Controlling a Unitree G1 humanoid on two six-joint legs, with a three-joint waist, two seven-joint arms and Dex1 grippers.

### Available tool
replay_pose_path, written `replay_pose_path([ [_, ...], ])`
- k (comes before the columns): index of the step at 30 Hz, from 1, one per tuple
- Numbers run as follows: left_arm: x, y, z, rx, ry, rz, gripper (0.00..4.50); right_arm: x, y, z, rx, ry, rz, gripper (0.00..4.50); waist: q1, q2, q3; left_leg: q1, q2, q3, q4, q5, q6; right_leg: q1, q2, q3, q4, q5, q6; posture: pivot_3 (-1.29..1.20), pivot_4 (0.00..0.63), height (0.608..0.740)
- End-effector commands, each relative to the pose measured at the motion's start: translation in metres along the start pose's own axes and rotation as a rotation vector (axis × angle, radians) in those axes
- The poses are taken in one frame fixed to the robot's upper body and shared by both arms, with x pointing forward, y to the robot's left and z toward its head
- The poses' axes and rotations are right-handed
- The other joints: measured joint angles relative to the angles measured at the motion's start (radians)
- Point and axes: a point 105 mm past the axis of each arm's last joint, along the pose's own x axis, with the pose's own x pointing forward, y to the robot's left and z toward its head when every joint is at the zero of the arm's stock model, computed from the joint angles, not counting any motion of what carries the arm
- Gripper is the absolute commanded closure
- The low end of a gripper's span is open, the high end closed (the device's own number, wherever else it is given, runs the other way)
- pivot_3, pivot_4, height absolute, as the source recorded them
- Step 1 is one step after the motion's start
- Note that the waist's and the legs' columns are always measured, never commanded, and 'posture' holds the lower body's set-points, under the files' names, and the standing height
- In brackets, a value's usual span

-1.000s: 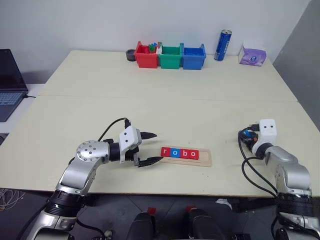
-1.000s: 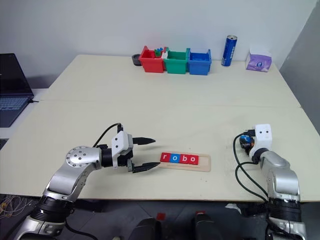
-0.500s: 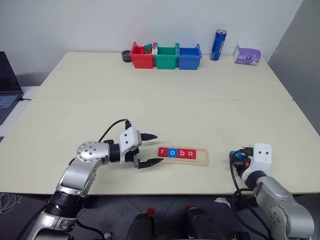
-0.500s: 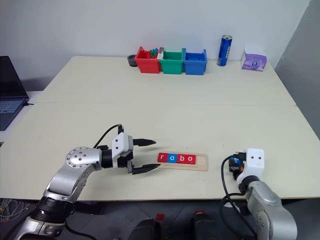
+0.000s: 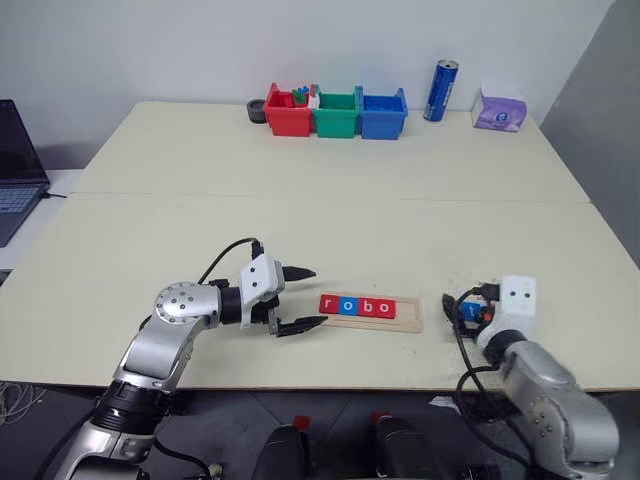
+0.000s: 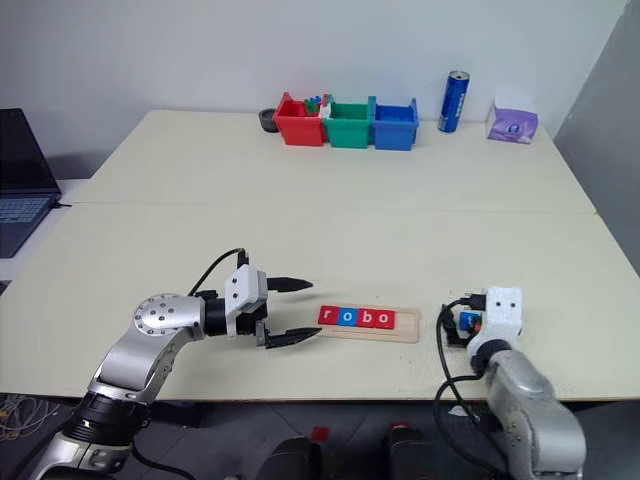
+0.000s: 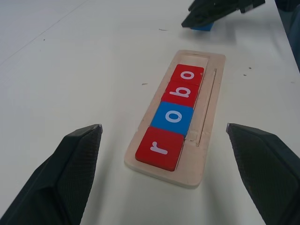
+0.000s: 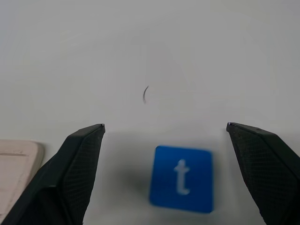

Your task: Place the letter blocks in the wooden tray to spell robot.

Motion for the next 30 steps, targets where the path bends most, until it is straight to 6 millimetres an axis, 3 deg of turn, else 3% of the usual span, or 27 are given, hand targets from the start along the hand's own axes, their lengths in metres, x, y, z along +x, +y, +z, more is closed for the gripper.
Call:
replay_pose_path([
  [1,-0.001,0.001,0.007,0.031,-0.02,0.011,0.0,-0.007,-0.003,0.023,-0.156,-0.047,0.173,0.02,0.0,0.0,0.0,0.0,0.0,0.0,0.0,0.0,0.0,0.0,0.0,0.0,0.0,0.0,0.0,0.0,0.15,0.74],
  [6,0.001,-0.001,0.005,0.025,-0.024,0.004,0.0,-0.019,-0.001,0.018,-0.353,0.092,0.531,0.02,0.0,0.0,0.001,0.0,-0.001,0.001,0.0,0.0,0.0,0.001,0.001,-0.001,0.0,0.0,0.0,0.0,0.15,0.74],
  [9,0.004,0.0,0.006,0.026,-0.028,0.0,0.0,-0.019,-0.009,0.01,-0.467,0.168,0.638,0.02,0.001,0.0,0.001,0.0,-0.001,0.001,0.0,0.0,0.0,0.001,0.002,-0.002,0.0,0.0,0.0,0.0,0.15,0.74],
  [19,0.006,0.0,0.011,0.031,-0.037,-0.001,0.0,0.009,-0.026,0.005,-0.639,0.248,0.746,0.02,0.0,0.0,0.001,0.0,0.0,0.002,0.0,0.0,0.0,0.001,0.002,-0.002,0.0,0.0,0.0,0.0,0.15,0.74],
  [25,0.006,0.001,0.013,0.033,-0.035,0.006,0.0,0.009,-0.029,-0.002,-0.634,0.333,0.815,0.02,0.001,0.0,0.001,0.0,0.0,0.001,0.0,0.0,0.0,0.001,0.001,-0.002,0.0,0.0,0.0,0.0,0.15,0.74],
  [30,0.004,0.001,0.013,0.031,-0.029,0.016,0.0,0.013,-0.027,0.001,-0.611,0.325,0.827,1.72,0.002,0.0,0.001,0.0,0.001,0.001,0.001,0.0,0.0,0.001,0.001,-0.002,0.0,0.0,0.0,0.0,0.15,0.74],
])
